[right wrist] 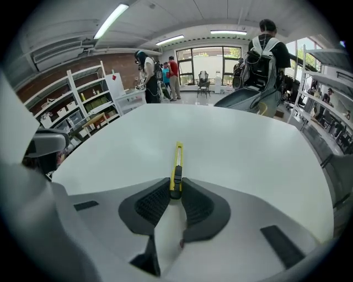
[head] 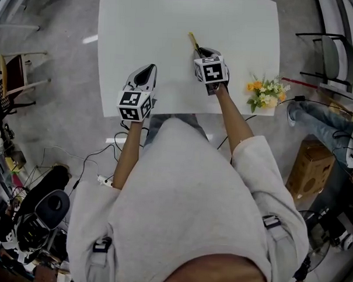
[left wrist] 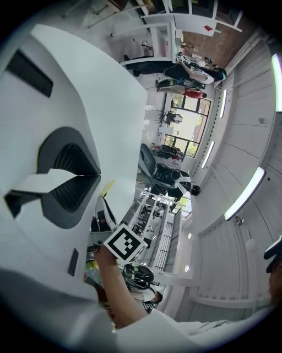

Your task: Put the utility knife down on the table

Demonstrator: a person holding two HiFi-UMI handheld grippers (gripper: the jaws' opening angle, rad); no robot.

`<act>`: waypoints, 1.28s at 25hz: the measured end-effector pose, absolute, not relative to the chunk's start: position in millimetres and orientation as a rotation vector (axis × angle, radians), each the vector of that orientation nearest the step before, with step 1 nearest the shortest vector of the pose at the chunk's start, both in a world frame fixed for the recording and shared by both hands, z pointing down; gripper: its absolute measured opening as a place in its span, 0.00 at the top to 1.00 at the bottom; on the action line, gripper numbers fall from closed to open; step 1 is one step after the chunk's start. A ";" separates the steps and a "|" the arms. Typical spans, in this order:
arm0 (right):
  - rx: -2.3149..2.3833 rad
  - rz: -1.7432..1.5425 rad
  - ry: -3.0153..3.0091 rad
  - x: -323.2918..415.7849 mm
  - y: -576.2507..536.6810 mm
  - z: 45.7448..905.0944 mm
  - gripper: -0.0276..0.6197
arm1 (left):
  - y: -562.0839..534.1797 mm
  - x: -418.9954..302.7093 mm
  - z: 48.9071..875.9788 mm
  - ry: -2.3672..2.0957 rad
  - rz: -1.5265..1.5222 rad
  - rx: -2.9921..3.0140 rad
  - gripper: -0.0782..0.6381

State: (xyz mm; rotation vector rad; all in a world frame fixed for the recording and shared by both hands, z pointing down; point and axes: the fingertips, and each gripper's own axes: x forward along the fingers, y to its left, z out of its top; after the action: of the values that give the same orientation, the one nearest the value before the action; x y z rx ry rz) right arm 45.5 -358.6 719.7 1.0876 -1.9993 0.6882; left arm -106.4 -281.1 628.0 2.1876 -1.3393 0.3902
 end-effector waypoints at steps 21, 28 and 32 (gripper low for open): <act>1.084 0.657 -2.036 41.8 -356.6 713.6 0.69 | -279.7 -107.0 622.8 -1.333 0.389 2.210 0.86; 1.220 0.696 -2.073 59.6 -340.4 690.0 0.74 | -282.8 -106.0 618.1 -1.314 0.388 2.230 0.86; 1.316 0.698 -2.079 76.2 -326.0 677.1 0.83 | -285.7 -98.9 615.0 -1.290 0.387 2.255 0.86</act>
State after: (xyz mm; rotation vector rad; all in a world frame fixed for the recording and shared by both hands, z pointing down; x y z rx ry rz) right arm 76.2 -326.0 677.1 1.3158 -2.0790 0.6981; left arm -98.9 -285.7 615.0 2.2553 -1.2901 0.3870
